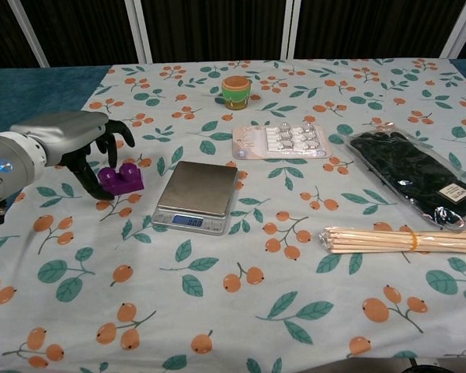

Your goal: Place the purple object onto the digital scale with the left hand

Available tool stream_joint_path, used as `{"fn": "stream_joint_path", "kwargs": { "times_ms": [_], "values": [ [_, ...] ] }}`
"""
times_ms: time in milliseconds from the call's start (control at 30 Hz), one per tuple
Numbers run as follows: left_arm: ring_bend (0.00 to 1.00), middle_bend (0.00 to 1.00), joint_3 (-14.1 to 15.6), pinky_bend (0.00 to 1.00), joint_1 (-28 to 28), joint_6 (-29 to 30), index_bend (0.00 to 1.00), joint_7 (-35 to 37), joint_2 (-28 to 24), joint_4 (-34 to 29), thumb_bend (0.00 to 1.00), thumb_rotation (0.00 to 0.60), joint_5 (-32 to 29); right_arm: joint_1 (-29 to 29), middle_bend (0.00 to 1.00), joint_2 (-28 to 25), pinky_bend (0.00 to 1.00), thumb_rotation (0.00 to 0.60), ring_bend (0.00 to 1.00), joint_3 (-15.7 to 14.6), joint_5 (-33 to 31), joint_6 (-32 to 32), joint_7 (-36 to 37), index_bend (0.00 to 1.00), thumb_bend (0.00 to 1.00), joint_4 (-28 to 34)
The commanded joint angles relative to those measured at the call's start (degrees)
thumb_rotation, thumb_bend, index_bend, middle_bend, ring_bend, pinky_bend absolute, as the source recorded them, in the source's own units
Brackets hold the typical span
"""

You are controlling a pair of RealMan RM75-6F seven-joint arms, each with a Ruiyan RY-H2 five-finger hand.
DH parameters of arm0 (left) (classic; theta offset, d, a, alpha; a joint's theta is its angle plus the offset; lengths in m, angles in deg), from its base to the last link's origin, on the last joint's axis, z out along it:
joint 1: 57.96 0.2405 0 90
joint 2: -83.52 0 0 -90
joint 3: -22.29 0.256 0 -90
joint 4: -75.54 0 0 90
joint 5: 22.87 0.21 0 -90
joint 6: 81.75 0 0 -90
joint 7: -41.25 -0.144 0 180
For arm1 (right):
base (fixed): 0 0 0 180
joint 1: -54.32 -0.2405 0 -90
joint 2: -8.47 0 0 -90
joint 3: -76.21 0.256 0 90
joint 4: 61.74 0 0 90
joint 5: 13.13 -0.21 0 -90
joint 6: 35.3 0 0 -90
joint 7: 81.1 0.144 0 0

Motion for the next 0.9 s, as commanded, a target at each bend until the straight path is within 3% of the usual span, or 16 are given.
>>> {"fn": "stream_joint_path", "kwargs": {
  "times_ms": [33, 900],
  "values": [
    [0.27, 0.45, -0.24, 0.31, -0.02, -0.12, 0.29, 0.2, 0.27, 0.18, 0.14, 0.6, 0.43, -0.01, 0.01, -0.02, 0.19, 0.6, 0.16, 0.0, -0.03, 0.06, 0.06, 0.01, 0.09, -0.01],
    [0.27, 0.47, -0.44, 0.32, 0.66, -3.59, 0.36, 1.42, 0.73, 2.13, 0.27, 0.6, 0.43, -0.03, 0.01, -0.24, 0.19, 0.6, 0.16, -0.05, -0.25, 0.37, 0.27, 0.01, 0.08, 0.07]
  ]
}}
